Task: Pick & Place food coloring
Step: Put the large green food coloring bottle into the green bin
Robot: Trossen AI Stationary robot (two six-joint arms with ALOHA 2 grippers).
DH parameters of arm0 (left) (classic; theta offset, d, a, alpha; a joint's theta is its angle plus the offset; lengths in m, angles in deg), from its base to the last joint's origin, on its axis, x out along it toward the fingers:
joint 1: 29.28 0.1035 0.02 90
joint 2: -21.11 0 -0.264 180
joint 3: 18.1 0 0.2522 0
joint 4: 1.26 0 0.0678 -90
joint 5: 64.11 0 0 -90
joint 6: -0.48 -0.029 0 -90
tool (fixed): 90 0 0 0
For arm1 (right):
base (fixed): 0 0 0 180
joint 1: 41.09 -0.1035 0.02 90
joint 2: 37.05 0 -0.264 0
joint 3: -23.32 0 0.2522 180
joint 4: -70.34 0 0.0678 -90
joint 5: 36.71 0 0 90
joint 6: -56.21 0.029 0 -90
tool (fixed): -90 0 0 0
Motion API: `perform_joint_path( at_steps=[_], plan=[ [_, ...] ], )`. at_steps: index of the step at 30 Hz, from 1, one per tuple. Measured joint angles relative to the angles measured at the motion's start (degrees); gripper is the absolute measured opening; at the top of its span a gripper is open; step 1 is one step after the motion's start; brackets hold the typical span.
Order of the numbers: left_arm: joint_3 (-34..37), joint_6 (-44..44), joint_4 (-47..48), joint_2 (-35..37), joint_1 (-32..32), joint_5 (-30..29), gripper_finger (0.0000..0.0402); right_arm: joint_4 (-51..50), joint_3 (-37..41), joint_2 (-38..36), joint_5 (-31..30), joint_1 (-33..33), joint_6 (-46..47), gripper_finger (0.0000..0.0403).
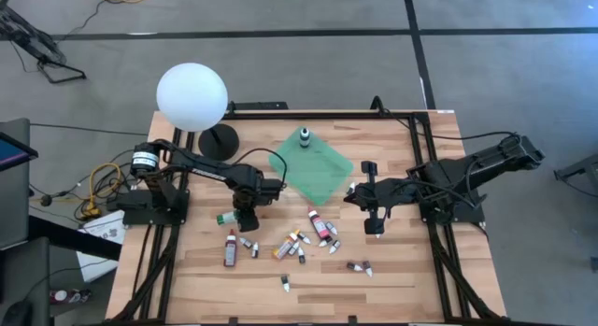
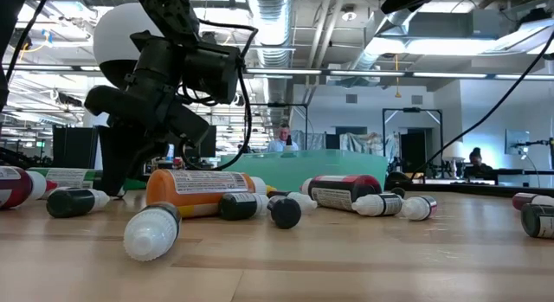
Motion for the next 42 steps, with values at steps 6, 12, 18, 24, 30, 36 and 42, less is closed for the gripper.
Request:
perform_joint_path(
  at_steps=[6,12,18,24,30,36,42],
  plan=[
    [-4.3,-1.2,0.1,0.1,-0.5,-2.4,0.013,0.0,0.0,0.0,0.0,0.0,0.0,0.0],
    [-9.5,-2.6,0.1,0.1,-1.1,-2.9,0.0115,0.0,0.0,0.0,0.0,0.0,0.0,0.0],
    [-14.5,-4.6,0.3,0.1,-2.0,-5.9,0.0127,0.0,0.0,0.0,0.1,0.0,0.0,0.0],
    [-19.0,-6.4,0.1,0.1,-2.7,-9.2,0.0125,0.0,0.0,0.0,0.1,0.0,0.0,0.0],
    [-23.1,-7.8,-1.2,0.1,-2.7,-13.0,0.0115,0.0,0.0,0.0,0.1,0.0,0.0,0.0],
    [-25.4,-9.1,-1.9,0.2,-2.7,-14.4,0.0122,-0.1,0.0,0.0,0.1,-0.1,1.0,0.0],
    [-26.2,-9.1,-2.0,0.2,-2.7,-16.0,0.0113,-0.5,0.0,0.0,0.1,-0.1,1.1,0.0]
  ],
)
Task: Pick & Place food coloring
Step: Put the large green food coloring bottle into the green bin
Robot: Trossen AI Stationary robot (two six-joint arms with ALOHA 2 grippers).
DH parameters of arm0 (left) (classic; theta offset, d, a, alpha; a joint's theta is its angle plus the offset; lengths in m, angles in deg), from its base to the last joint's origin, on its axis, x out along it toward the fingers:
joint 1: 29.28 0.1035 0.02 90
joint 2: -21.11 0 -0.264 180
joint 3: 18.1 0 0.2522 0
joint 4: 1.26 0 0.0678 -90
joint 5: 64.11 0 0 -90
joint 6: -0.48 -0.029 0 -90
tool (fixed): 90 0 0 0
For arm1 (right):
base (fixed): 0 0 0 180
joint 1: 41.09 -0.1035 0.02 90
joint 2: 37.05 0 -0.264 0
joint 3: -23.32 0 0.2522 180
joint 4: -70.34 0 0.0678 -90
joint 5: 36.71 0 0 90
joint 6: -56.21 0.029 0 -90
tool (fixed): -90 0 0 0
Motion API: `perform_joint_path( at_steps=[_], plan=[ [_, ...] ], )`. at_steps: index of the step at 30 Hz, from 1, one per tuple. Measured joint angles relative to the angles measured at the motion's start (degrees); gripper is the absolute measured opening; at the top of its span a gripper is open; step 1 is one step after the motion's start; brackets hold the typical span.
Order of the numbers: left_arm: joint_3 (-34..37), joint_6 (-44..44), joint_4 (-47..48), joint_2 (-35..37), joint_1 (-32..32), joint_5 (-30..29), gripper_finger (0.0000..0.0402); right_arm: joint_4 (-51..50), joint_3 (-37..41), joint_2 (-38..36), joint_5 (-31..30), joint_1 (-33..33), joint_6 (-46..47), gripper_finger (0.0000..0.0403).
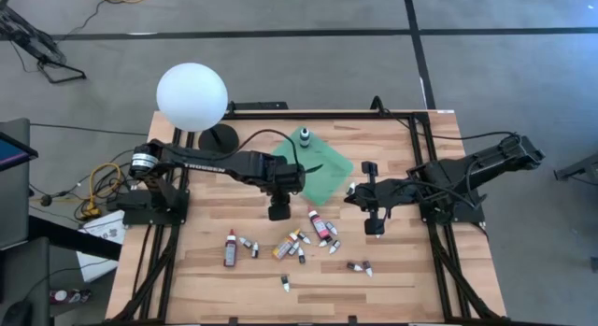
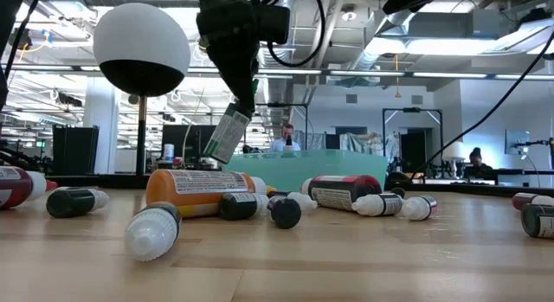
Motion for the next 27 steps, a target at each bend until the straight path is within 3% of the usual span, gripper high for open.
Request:
perform_joint_path(
  at_steps=[13,27],
  plan=[
    [-3.3,-0.7,-0.9,1.4,0.0,-4.8,0.0112,0.0,0.0,0.0,0.0,0.0,0.0,0.0],
    [-4.6,0.2,-11.7,1.6,4.2,-14.2,0.0114,-0.2,0.0,0.0,0.0,0.0,0.3,0.0]
  ],
)
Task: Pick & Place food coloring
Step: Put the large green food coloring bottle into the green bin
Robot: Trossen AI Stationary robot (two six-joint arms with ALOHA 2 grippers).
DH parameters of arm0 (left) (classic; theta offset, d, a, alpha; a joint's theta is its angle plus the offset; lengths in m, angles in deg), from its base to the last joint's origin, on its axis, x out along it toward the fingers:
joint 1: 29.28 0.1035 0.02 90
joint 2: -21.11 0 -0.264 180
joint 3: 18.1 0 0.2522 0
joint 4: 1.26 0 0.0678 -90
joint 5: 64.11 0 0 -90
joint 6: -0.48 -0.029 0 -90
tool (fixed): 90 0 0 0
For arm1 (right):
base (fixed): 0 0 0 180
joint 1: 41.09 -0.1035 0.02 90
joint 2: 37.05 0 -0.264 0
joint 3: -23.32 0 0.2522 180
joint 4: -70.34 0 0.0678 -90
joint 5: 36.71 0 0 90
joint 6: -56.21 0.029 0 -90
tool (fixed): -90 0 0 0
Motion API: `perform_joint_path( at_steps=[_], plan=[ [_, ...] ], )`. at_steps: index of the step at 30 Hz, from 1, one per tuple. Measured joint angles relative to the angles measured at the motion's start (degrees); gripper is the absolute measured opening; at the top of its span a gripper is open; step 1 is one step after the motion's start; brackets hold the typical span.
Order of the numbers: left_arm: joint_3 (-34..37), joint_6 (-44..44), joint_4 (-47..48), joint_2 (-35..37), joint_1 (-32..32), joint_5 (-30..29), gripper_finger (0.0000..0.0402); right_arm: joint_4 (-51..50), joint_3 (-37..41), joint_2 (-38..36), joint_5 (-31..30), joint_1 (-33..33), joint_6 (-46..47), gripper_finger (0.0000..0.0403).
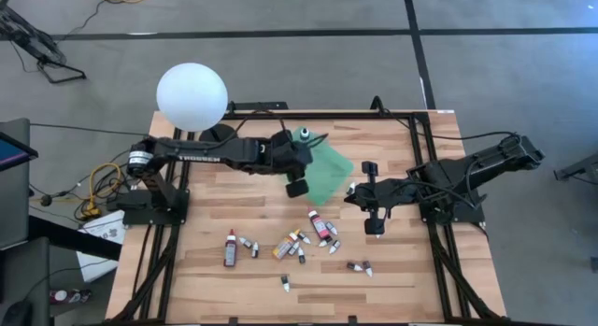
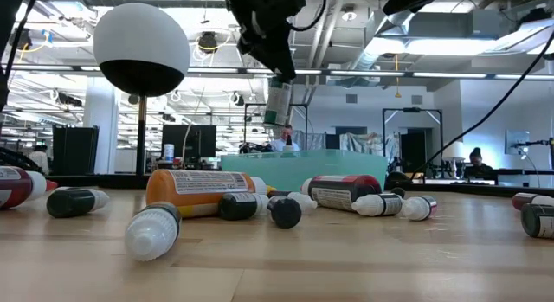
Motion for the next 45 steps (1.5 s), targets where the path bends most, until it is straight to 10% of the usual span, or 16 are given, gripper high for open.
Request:
perform_joint_path(
  at_steps=[45],
  plan=[
    [9.4,6.4,-19.1,-2.2,14.6,2.0,0.0116,-3.2,0.0,0.0,-0.1,-1.9,1.7,0.0]
  ],
)
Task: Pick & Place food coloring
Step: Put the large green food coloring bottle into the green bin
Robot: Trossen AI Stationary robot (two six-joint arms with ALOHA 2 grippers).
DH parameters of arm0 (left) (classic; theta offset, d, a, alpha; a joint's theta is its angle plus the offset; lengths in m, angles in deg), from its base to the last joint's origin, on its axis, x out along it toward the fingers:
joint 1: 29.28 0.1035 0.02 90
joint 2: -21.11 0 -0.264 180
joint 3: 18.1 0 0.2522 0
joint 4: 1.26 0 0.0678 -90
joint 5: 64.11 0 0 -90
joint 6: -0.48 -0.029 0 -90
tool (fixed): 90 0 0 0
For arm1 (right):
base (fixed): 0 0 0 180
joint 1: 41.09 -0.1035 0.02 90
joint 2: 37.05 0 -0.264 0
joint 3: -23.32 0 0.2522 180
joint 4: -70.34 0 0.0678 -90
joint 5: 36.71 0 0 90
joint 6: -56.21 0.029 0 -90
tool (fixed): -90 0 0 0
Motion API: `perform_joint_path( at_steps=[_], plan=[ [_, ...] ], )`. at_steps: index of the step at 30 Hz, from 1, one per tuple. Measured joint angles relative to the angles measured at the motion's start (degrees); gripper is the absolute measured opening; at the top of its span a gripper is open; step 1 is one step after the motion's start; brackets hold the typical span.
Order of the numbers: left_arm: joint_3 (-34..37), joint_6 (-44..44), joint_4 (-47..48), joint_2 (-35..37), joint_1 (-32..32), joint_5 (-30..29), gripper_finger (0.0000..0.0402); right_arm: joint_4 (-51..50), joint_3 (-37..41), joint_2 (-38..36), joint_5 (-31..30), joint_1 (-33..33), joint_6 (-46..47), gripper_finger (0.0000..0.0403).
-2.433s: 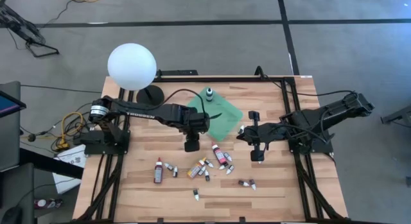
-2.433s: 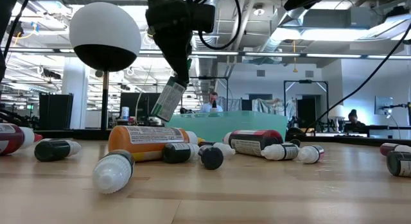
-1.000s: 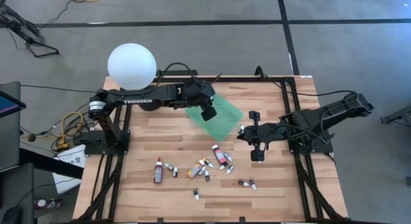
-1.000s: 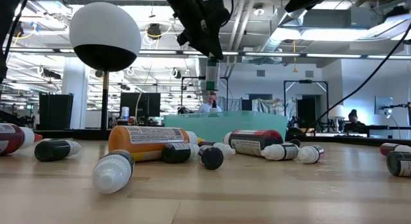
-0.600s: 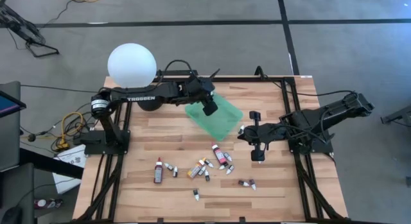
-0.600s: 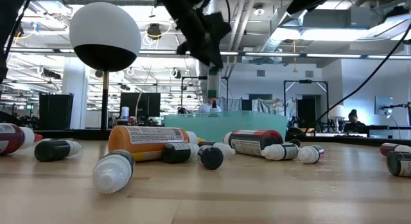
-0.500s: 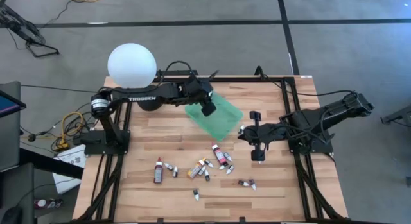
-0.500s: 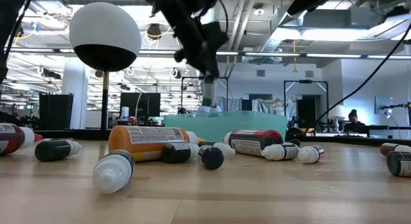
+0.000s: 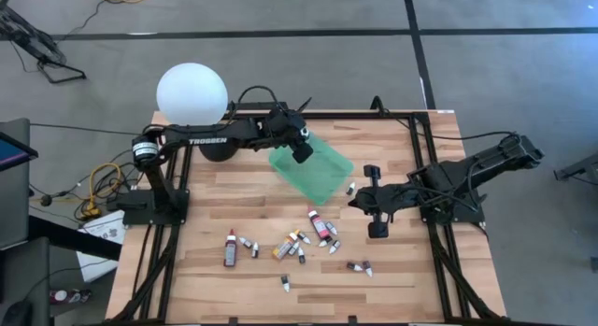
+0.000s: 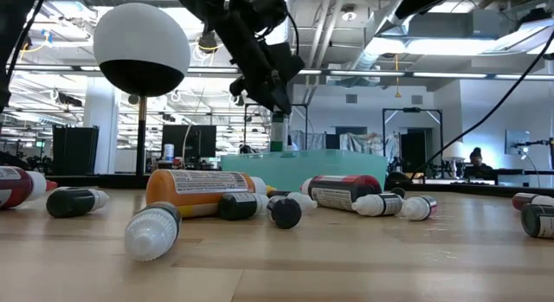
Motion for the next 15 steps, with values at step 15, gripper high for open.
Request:
perform_joint_path(
  at_steps=[15],
  plan=[
    [0.0,1.4,-0.1,-4.3,0.5,-1.7,0.0116,-2.2,0.0,0.0,-0.2,-1.1,2.5,0.0]
  ],
)
